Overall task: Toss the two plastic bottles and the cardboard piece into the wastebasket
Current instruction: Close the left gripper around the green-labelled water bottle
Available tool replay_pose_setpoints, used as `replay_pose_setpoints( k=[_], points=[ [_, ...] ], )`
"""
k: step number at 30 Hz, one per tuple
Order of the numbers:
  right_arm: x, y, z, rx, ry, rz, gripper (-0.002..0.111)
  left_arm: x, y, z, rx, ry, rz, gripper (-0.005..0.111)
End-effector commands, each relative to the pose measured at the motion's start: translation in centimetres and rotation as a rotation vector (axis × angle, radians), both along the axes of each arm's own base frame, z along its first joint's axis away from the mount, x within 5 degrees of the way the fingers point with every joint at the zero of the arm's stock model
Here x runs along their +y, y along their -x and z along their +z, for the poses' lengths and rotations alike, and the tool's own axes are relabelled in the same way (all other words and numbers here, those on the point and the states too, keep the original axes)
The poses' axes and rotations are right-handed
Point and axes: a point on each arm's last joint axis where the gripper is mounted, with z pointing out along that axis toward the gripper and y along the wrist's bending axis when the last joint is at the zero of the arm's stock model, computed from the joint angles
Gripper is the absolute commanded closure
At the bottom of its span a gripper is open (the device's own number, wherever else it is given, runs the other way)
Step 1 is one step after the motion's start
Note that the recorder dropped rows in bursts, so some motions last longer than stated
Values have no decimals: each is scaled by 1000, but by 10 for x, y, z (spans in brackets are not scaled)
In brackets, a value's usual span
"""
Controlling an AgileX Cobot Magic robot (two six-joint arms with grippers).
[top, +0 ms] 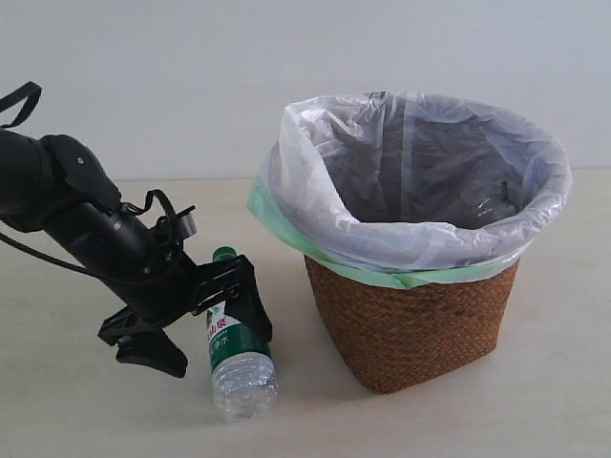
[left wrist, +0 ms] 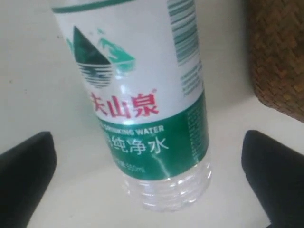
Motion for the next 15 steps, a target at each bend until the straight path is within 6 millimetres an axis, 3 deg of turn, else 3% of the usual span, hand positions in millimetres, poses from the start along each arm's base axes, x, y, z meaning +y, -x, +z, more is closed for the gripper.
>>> replay_pose_setpoints(
  k=[1, 15],
  points=[
    [-1, 0, 1, -13, 8, -6, 108, -2, -1, -10, 22, -1, 32, -1],
    [-1, 0, 1, -13, 8, -6, 108, -4, -7, -16, -8, 9, 71, -1]
  ],
)
